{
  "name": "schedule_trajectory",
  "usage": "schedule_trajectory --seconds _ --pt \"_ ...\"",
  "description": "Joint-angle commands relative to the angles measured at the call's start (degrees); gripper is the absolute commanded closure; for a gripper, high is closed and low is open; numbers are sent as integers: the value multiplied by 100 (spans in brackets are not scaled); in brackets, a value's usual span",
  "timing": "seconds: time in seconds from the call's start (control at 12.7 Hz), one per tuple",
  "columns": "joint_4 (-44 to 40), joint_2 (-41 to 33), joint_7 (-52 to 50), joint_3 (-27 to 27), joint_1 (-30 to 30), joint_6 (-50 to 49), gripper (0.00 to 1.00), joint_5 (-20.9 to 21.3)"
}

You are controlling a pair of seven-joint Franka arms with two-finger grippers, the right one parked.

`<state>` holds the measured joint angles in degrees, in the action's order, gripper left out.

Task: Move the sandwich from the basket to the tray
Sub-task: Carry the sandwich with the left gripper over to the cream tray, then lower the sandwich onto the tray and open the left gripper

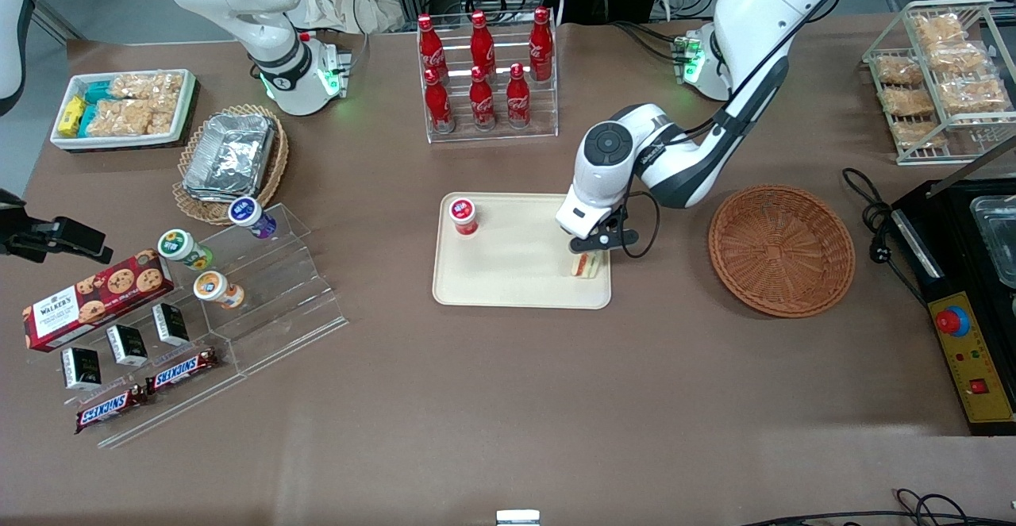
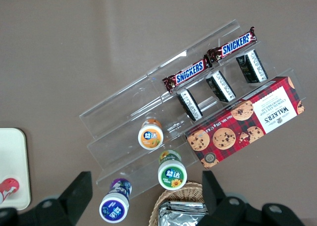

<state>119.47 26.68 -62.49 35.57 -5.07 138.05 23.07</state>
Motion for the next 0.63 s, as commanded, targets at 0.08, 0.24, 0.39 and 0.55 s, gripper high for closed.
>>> schedule_trajectory --seconds 0.08,0.24,0.39,0.55 --pt "-258 118 -368 12 -20 -50 0 259" --pt "-476 83 -483 12 -20 -312 0 250" --pt "-775 83 -624 21 -12 -708 0 224" --pt "-1021 -91 -642 29 15 -1137 0 171"
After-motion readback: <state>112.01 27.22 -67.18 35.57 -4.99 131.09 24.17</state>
